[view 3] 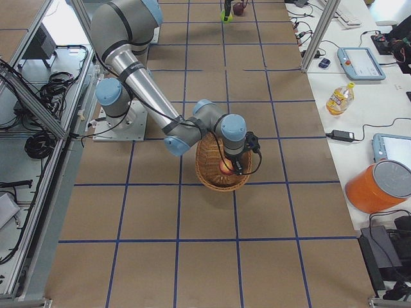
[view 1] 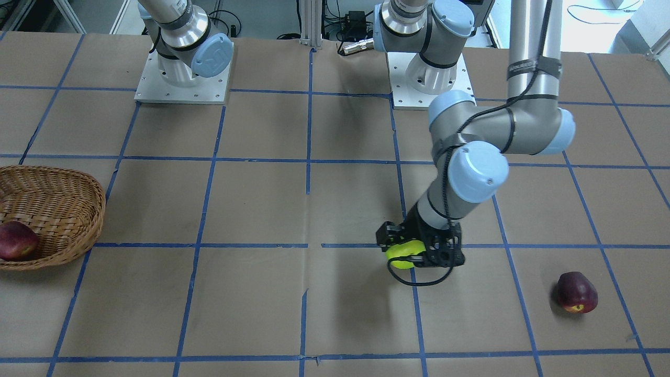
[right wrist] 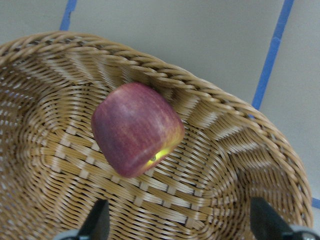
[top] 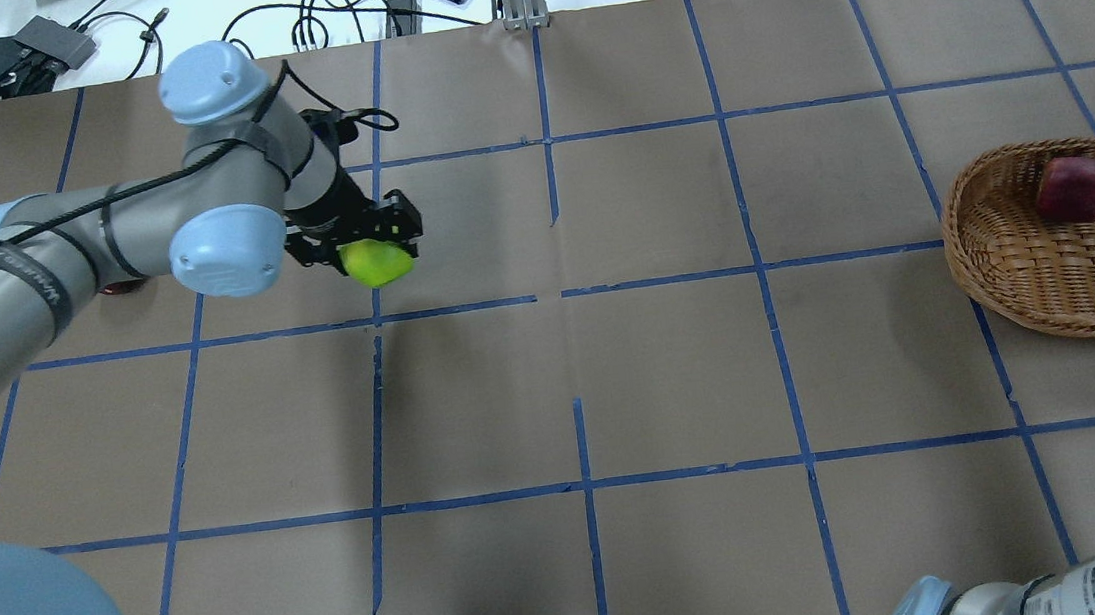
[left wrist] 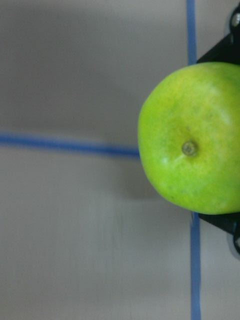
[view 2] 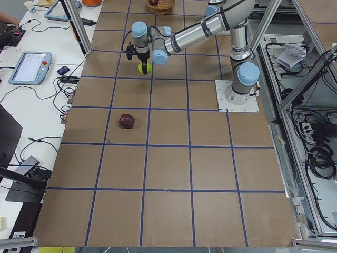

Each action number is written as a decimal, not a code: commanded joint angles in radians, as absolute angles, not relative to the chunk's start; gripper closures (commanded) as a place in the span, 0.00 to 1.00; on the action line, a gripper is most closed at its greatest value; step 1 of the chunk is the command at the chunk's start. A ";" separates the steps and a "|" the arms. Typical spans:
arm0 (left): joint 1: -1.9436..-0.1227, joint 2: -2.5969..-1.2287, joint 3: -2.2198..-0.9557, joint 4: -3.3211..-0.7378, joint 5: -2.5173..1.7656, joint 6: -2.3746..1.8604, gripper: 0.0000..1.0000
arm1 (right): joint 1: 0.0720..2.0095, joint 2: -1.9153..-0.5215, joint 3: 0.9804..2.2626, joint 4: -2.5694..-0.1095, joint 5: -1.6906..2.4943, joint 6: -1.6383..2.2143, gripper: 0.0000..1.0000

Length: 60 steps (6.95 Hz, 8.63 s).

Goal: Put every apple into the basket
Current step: 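Set the green apple at the table center and open the left gripper, then grasp the green apple with the right gripper while the left grasps the dark red apple, then place the green apple in the basket while the left carries the dark red apple, then release the dark red apple at the table center and lift the left gripper, then grasp the dark red apple with the right gripper, then carry the dark red apple into the basket and release it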

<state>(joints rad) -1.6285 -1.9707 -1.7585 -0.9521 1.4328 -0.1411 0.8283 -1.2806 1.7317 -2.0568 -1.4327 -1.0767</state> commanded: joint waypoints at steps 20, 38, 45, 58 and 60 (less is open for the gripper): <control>-1.049 -2.169 -1.516 -0.923 1.532 0.897 0.00 | 1.925 -0.963 1.615 -2.414 -1.456 0.390 0.12; -1.927 -2.124 -1.641 -0.862 1.436 -0.667 0.06 | 1.432 -1.390 1.876 -2.113 -1.520 -0.192 0.00; -1.549 -1.832 -1.447 -1.491 1.497 -0.051 0.00 | 1.743 -1.224 1.839 -2.353 -1.341 0.123 0.00; -1.532 -1.608 -1.442 -1.585 1.624 0.049 0.00 | 1.435 -1.311 1.747 -2.105 -1.533 -0.273 0.53; -1.526 -1.608 -1.428 -1.583 1.625 0.048 0.00 | 1.193 -1.338 1.746 -2.115 -1.630 -0.660 0.55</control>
<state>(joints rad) -1.5287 -1.6076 -1.4351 -1.5834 1.6250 0.0478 1.3480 -1.3175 1.7462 -2.1140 -1.5664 -0.4485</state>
